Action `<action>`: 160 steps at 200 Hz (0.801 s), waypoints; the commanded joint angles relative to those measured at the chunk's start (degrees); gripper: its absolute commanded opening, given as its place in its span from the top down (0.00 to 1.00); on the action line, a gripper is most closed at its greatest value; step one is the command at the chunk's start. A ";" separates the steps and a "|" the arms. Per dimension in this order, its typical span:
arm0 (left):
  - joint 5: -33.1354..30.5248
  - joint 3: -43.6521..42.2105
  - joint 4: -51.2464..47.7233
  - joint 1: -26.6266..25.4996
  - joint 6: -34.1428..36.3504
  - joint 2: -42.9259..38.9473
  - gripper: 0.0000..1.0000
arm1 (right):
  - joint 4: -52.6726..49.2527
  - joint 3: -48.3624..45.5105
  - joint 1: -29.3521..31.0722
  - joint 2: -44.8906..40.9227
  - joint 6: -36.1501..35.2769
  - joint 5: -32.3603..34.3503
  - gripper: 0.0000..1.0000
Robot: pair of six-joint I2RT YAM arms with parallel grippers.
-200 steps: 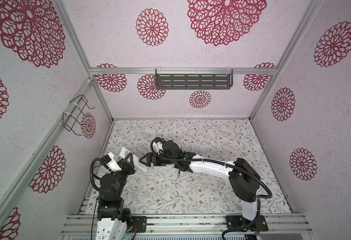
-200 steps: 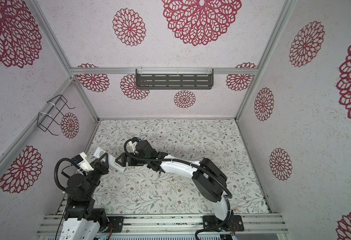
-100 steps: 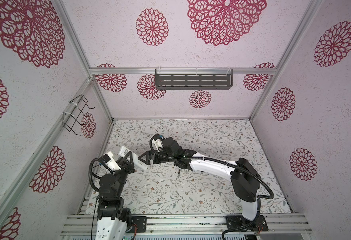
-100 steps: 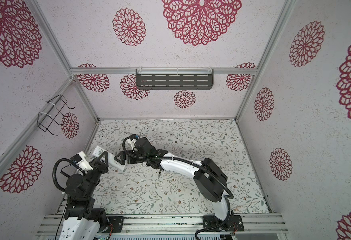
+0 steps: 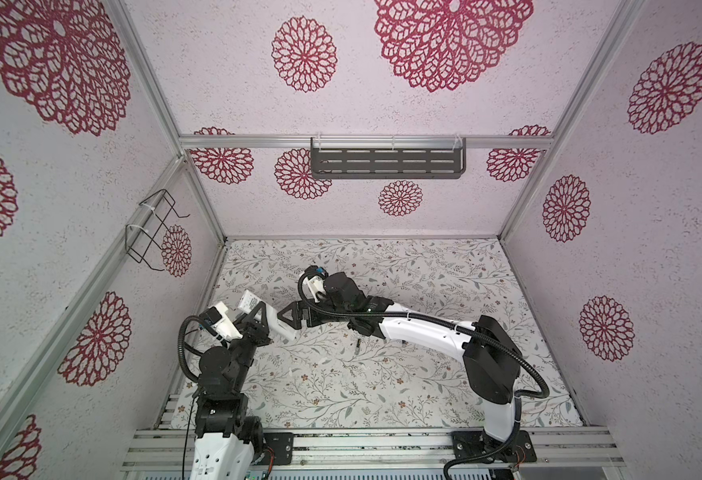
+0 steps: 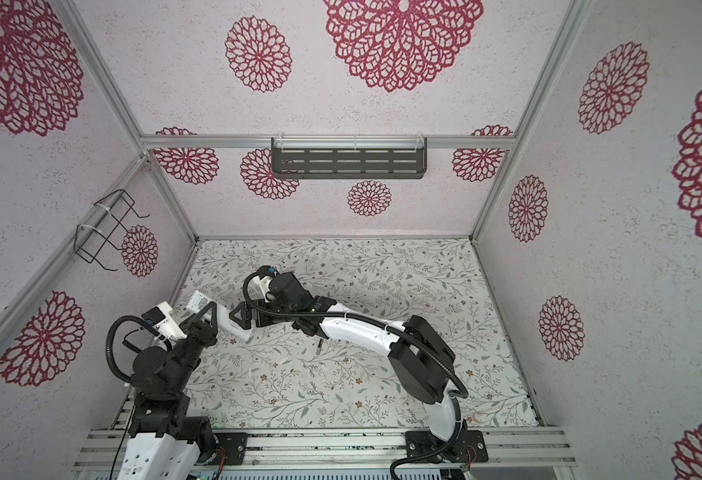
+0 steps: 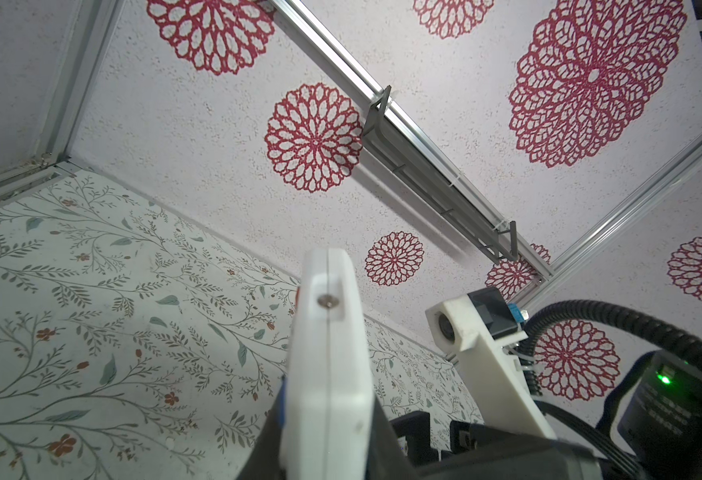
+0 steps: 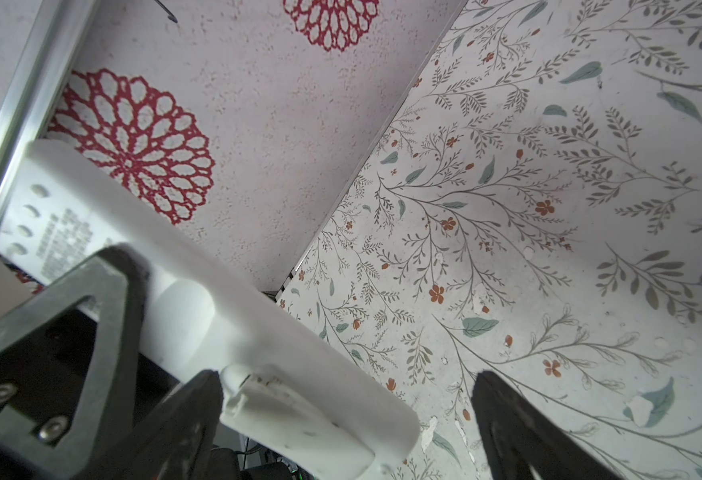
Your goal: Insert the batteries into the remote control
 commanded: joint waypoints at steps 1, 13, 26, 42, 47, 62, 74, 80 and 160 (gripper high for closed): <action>1.58 1.10 3.03 0.08 -0.95 0.88 0.90 | 0.34 1.68 -0.11 -5.33 -4.74 1.16 0.02; 2.34 1.25 3.21 0.07 -1.20 1.50 0.90 | 0.60 0.81 -0.12 -6.86 -7.13 1.68 0.02; 3.02 1.42 3.53 0.13 -1.40 2.07 0.90 | 2.10 -1.49 -0.15 -9.41 -10.34 2.34 0.02; 4.43 1.62 4.64 0.17 -2.13 3.02 0.90 | 4.58 -5.30 -0.12 -12.81 -14.57 2.08 0.01; 4.97 1.75 4.88 0.13 -2.35 3.34 0.89 | 5.13 -6.52 -0.24 -13.66 -15.93 1.72 0.01; 6.80 2.41 5.06 0.13 -2.95 4.63 0.89 | 5.27 -8.82 -0.51 -15.47 -20.01 -0.04 0.02; 8.57 3.03 5.06 0.13 -3.74 5.93 0.89 | 3.83 -9.67 -0.58 -16.09 -23.21 -0.84 0.03; 9.71 3.47 5.23 0.12 -4.11 6.76 0.89 | 2.76 -9.62 -0.54 -16.08 -24.76 -1.35 0.04; 20.49 7.50 7.41 0.21 -7.24 15.16 0.89 | -7.37 -3.98 -0.27 -11.46 -30.15 0.58 0.18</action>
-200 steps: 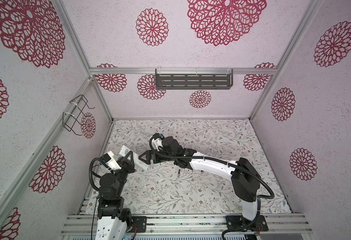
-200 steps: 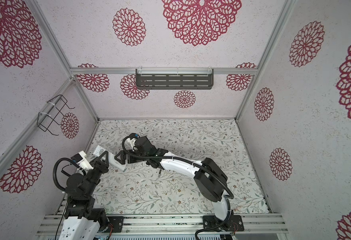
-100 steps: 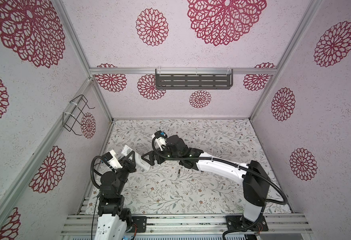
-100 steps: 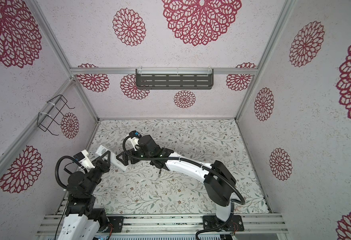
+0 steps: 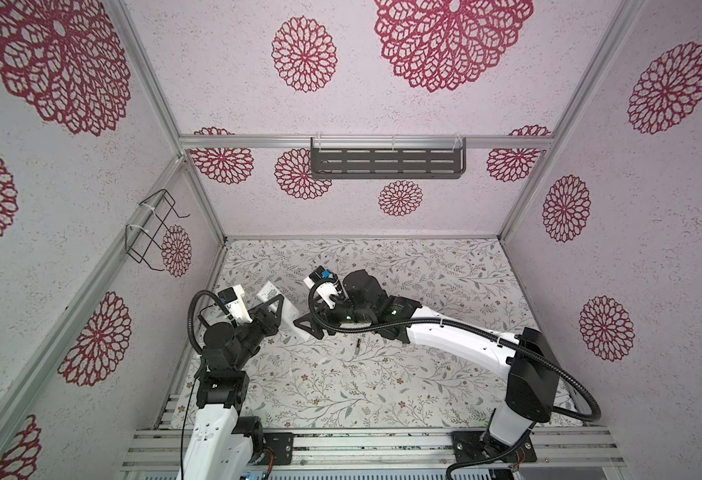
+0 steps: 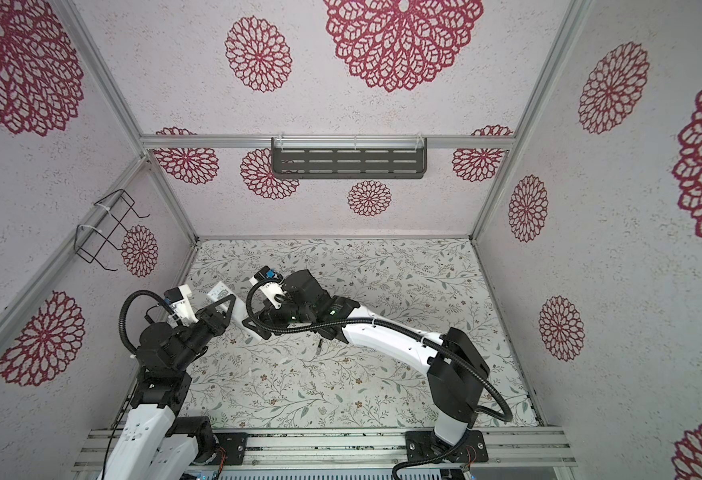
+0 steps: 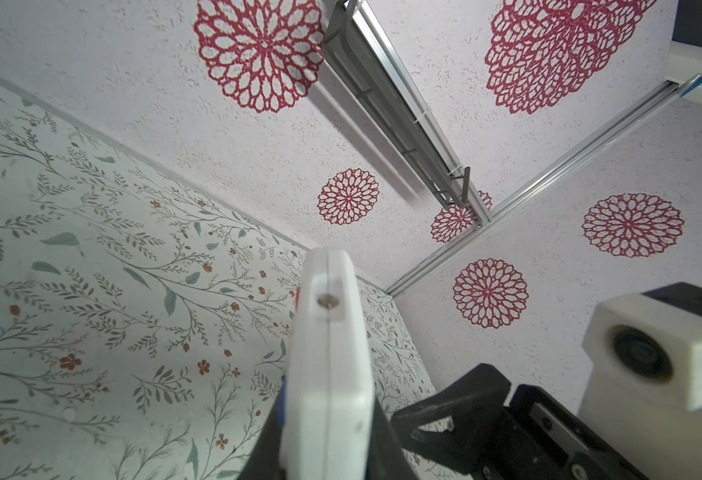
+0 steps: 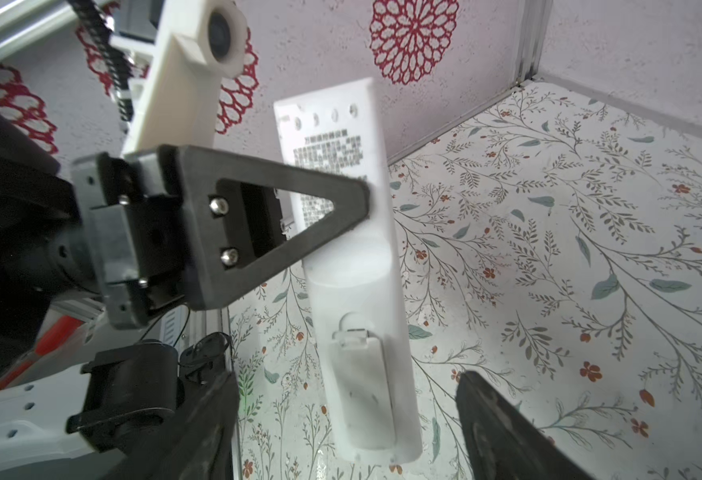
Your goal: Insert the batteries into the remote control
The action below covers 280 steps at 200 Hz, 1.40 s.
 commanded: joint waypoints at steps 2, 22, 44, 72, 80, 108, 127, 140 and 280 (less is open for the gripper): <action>4.29 1.57 3.69 0.21 -1.68 0.55 0.89 | -2.28 2.25 -0.02 -0.02 -2.53 0.90 0.18; 4.99 1.77 4.03 0.28 -1.85 1.32 0.89 | -2.40 2.59 0.31 0.33 -2.45 1.45 0.20; 5.21 1.61 4.48 0.37 -1.96 1.68 0.89 | -3.19 3.47 0.68 1.19 -2.55 1.75 0.24; 5.31 1.52 4.74 0.48 -2.04 1.73 0.89 | -3.73 4.19 1.14 1.91 -2.92 3.47 0.30; 5.25 1.53 4.75 0.57 -2.12 1.72 0.89 | -4.01 4.51 1.31 2.08 -3.06 4.39 0.31; 5.19 1.31 4.75 0.65 -2.39 1.77 0.89 | -6.13 6.02 2.11 3.04 -4.23 7.07 0.34; 4.97 1.12 4.75 0.65 -2.40 1.55 0.89 | -6.91 6.48 2.60 3.46 -4.73 8.38 0.36; 4.94 1.12 4.75 0.74 -2.36 1.55 0.89 | -7.03 6.62 3.00 3.48 -4.96 9.17 0.37; 4.84 0.83 4.57 0.82 -2.28 1.39 0.89 | -6.50 6.67 3.88 3.22 -5.53 11.03 0.61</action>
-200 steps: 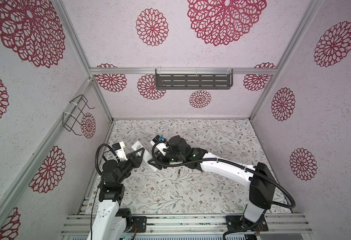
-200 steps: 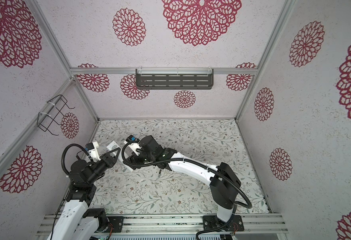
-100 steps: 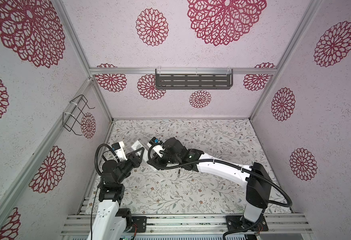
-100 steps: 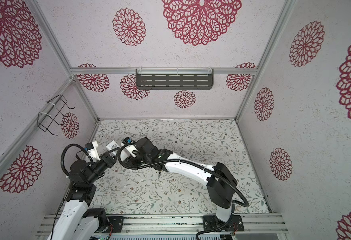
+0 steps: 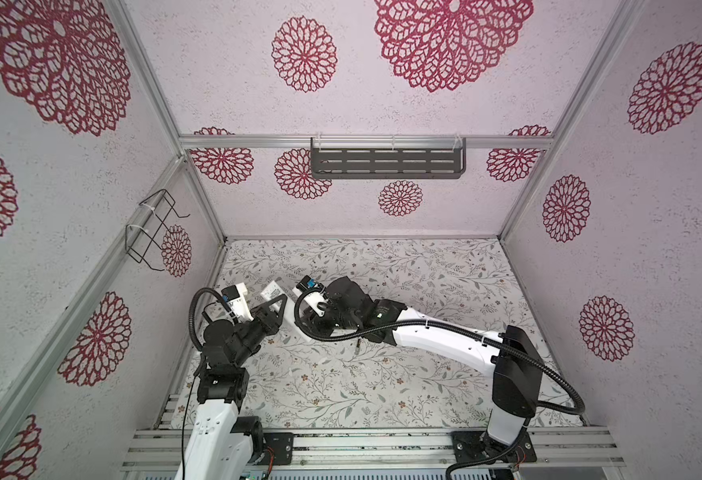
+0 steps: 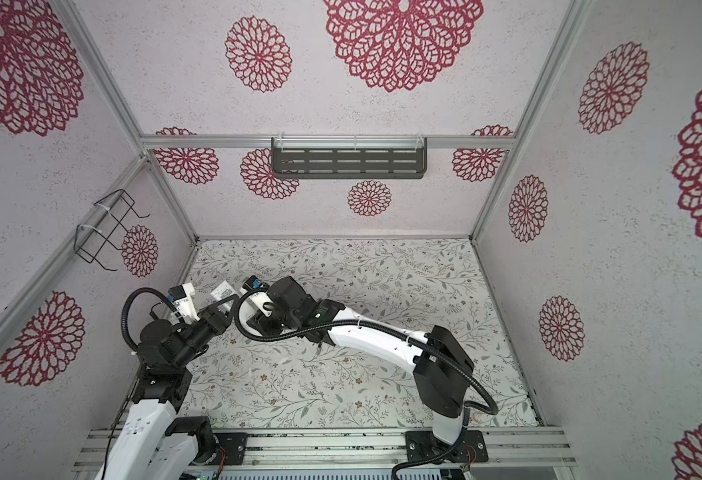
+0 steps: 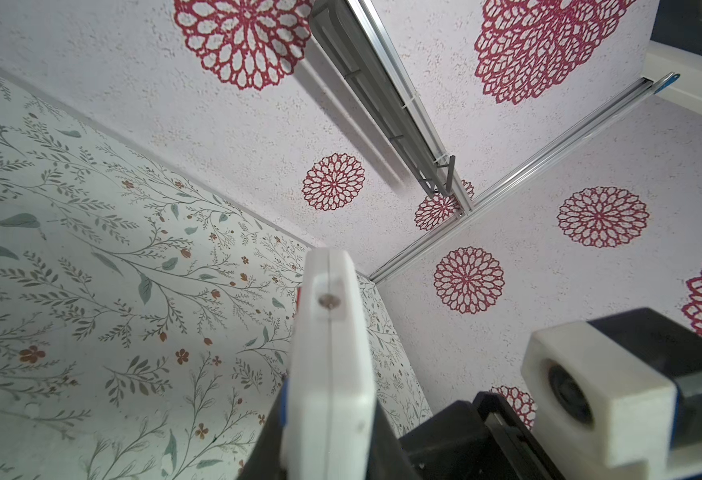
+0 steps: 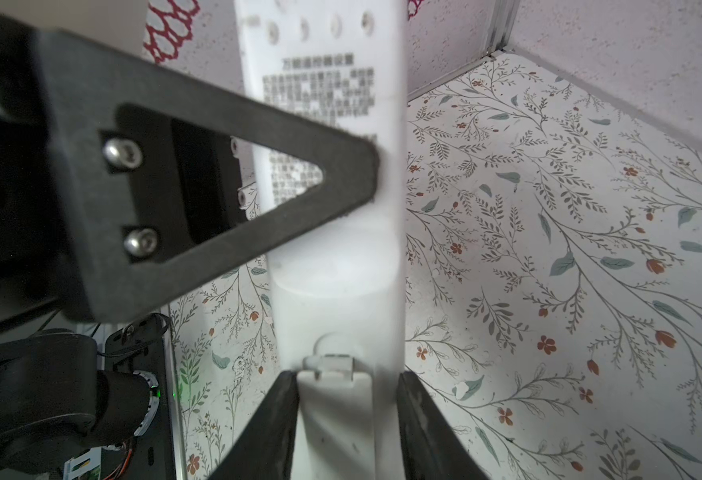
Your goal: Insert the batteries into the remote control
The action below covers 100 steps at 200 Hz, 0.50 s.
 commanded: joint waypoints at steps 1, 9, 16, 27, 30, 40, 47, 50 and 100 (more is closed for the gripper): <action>1.12 0.80 2.89 0.17 -0.61 -0.39 0.89 | 0.21 1.88 0.21 -0.55 -0.70 1.34 0.61; 1.15 0.76 2.89 0.17 -0.62 -0.39 0.89 | 0.30 1.80 0.23 -0.60 -0.74 1.33 0.62; 1.15 0.80 2.84 0.16 -0.62 -0.37 0.89 | 0.39 1.79 0.22 -0.71 -0.76 1.26 0.63; 1.17 0.75 2.89 0.17 -0.62 -0.44 0.89 | 0.52 1.88 0.21 -0.63 -0.81 1.15 0.64; 1.18 0.75 2.91 0.13 -0.62 -0.44 0.89 | 0.57 1.88 0.27 -0.64 -0.87 1.15 0.65; 1.17 0.66 2.89 0.17 -0.62 -0.44 0.89 | 0.80 1.80 0.30 -0.73 -0.91 1.09 0.65; 1.06 0.72 2.89 0.17 -0.60 -0.44 0.89 | 0.89 1.88 0.30 -0.73 -0.96 0.91 0.66; 1.05 0.70 2.89 0.17 -0.60 -0.44 0.89 | 0.91 1.88 0.29 -0.79 -1.04 0.88 0.67; 0.65 0.49 2.80 0.17 -0.36 -0.34 0.89 | 1.50 1.72 0.38 -1.35 -1.15 1.02 0.71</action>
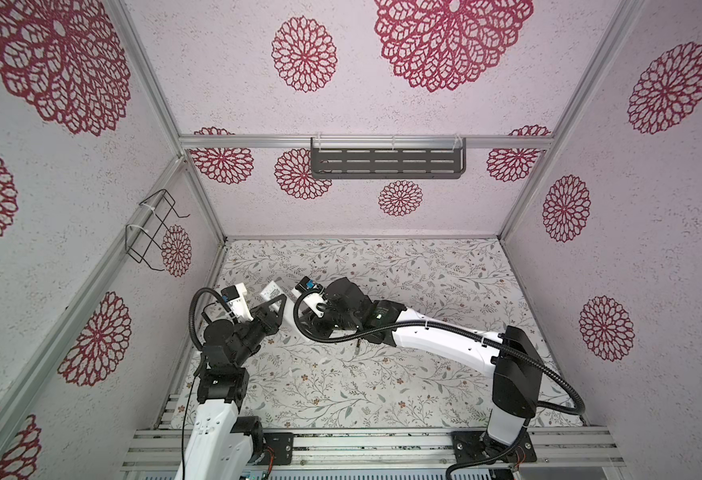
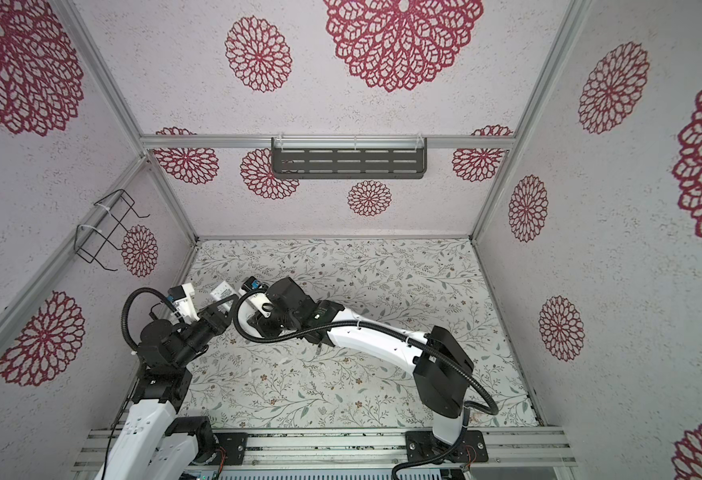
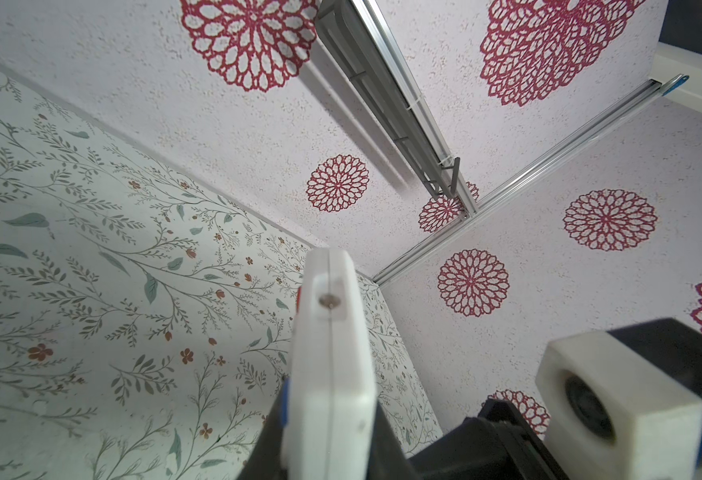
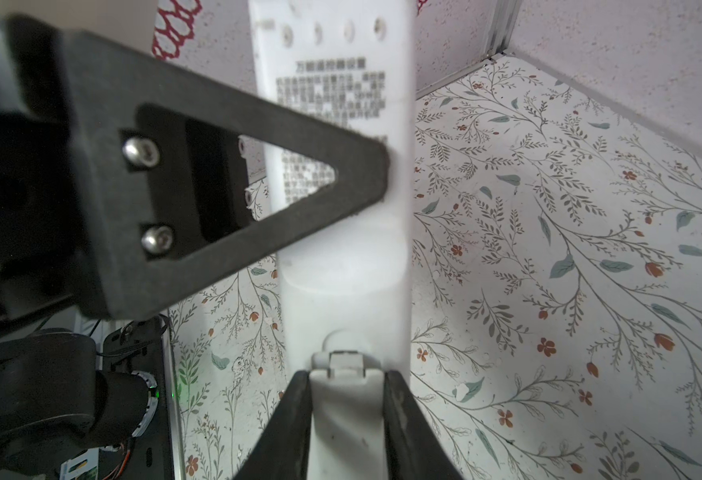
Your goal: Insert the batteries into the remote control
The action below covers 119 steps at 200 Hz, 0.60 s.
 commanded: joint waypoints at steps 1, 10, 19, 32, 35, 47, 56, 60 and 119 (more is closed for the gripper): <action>1.26 0.49 3.17 0.17 -0.49 -0.35 0.89 | 1.34 1.67 0.16 -1.34 -0.86 0.65 0.71; 1.20 0.51 3.06 0.17 -0.36 -0.23 0.89 | 1.76 1.38 0.16 -1.64 -0.94 0.60 0.71; 1.04 0.55 3.02 0.17 -0.31 -0.19 0.88 | 2.01 1.11 0.17 -1.90 -0.99 0.62 0.72; 0.95 0.63 2.87 0.22 -0.31 -0.09 0.89 | 2.32 0.84 0.18 -2.27 -0.95 0.60 0.72; 0.89 0.66 2.76 0.18 -0.24 -0.02 0.89 | 2.39 0.83 0.18 -2.29 -1.02 0.59 0.72; 0.61 0.75 2.27 0.13 -0.07 0.00 0.89 | 2.49 0.69 0.16 -2.53 -0.93 0.64 0.73; 0.30 0.75 1.80 0.17 0.18 -0.05 0.88 | 2.58 0.56 0.16 -2.74 -0.90 0.67 0.74; 0.18 0.83 1.62 0.17 0.28 0.00 0.88 | 2.68 0.48 0.16 -2.82 -0.94 0.63 0.74; -1.25 1.36 -0.87 0.25 1.18 0.34 0.88 | 4.55 -1.83 -0.01 -5.41 -0.50 0.67 0.76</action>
